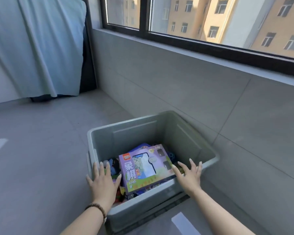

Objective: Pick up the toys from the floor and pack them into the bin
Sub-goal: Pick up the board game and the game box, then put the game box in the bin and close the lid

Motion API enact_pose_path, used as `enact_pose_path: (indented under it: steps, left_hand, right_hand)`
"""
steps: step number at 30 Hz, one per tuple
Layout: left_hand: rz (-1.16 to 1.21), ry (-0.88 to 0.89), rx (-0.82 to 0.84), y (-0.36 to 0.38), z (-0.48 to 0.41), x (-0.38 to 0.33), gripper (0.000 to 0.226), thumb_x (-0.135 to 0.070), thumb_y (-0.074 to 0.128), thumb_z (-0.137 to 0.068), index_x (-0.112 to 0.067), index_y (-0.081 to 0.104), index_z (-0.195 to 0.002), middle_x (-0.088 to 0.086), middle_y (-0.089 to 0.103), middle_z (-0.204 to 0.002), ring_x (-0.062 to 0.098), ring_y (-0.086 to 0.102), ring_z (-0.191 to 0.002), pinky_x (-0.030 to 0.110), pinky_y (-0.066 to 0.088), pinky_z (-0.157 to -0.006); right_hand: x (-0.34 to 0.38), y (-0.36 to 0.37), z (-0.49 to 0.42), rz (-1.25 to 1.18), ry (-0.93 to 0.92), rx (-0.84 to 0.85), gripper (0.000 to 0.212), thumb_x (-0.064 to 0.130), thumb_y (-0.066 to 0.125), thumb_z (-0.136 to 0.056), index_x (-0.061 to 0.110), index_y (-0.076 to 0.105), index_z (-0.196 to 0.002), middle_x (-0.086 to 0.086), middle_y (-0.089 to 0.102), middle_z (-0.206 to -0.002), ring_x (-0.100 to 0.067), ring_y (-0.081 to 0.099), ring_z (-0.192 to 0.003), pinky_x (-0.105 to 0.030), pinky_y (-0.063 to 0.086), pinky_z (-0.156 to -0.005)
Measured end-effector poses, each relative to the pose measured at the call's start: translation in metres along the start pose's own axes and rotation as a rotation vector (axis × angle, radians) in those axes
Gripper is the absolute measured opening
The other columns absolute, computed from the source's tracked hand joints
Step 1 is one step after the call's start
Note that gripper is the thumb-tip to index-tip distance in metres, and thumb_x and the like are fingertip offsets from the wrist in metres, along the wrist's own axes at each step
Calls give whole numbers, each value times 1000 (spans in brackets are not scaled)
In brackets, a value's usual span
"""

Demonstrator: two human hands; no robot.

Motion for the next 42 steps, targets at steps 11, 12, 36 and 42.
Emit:
enact_pose_path:
  steps: [11,12,36,42]
  left_hand:
    - [-197,-5,24,-5,-22,62,82,-60,22,-94,-8,-4,-150,7,-4,-160,23,-6,-147,44,11,-118]
    - [-211,-10,22,-7,-24,70,81,-61,21,-94,-8,-4,-150,7,-4,-160,22,-6,-147,44,11,-118]
    - [79,62,18,-49,-22,78,81,-65,15,-91,-13,6,-152,2,6,-160,19,-5,-147,39,-4,-118]
    - [285,427,-70,-68,3,-88,62,-53,28,-96,-14,29,-145,0,33,-151,20,22,-141,33,13,-116]
  right_hand:
    - [41,45,24,27,-80,-50,63,60,52,-83,30,42,-137,-2,10,-155,-22,-28,-140,-41,10,-117]
    - [48,51,26,38,-92,-31,65,61,52,-83,30,41,-138,-2,11,-155,-22,-28,-140,-41,7,-117]
    - [87,46,33,-96,-345,231,63,48,58,-87,32,33,-143,16,2,-156,-4,-8,-144,-33,11,-115]
    - [-27,-44,16,43,-139,101,63,42,62,-85,25,38,-141,4,17,-156,-14,22,-142,-31,21,-114]
Point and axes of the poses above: each hand's wrist, its own z-axis away from the middle knuckle, its own y-axis out of the palm, x = y × z, the point moved 6 cm from there along -z, towards the middle knuckle
